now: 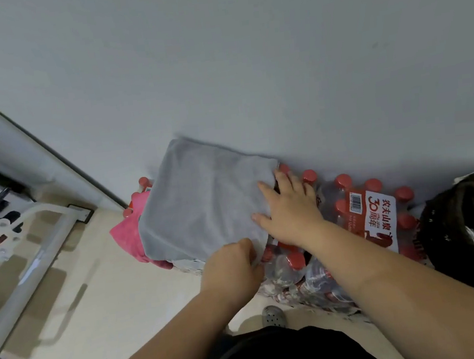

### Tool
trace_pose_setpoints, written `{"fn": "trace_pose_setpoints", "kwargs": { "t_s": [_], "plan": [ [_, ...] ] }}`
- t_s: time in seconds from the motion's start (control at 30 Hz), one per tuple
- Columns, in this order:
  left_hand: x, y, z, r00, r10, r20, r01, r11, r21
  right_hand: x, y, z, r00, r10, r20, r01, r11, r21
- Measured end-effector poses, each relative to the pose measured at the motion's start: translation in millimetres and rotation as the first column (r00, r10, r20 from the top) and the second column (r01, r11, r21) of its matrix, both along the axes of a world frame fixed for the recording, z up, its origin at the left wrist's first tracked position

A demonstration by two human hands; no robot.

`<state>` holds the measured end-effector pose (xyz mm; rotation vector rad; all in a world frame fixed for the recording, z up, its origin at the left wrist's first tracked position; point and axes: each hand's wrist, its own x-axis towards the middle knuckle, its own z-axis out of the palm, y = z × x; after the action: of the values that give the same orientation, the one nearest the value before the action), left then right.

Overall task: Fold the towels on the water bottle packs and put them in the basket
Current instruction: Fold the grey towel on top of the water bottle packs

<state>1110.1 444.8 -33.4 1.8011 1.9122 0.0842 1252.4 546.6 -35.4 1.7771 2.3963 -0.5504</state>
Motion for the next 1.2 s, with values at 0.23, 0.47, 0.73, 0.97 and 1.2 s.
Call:
{"fn": "trace_pose_setpoints", "kwargs": {
  "t_s": [0.23,0.47,0.73,0.97,1.2],
  "plan": [
    [-37,10,10,1.000,0.020,0.022,-0.025,0.955,0.296,-36,-6,5,0.995,0.086,-0.049,-0.083,0.995,0.048],
    [-116,61,1,0.945,-0.035,-0.324,0.106,0.974,0.203,-71,14,-13,1.000,-0.010,-0.013,0.009,0.999,-0.051],
    [-160,36,-21,0.905,-0.286,-0.315,0.308,0.951,0.021,-71,-5,-28,0.997,-0.056,0.061,0.053,0.997,0.048],
    [-188,12,-20,0.852,-0.428,-0.302,0.485,0.862,0.147,-75,-45,-22,0.993,-0.099,0.063,0.099,0.995,0.008],
    [-208,20,-13,0.839,-0.489,-0.240,0.543,0.780,0.311,-80,-94,-21,0.984,-0.174,0.030,0.173,0.984,0.045]
  ]
}}
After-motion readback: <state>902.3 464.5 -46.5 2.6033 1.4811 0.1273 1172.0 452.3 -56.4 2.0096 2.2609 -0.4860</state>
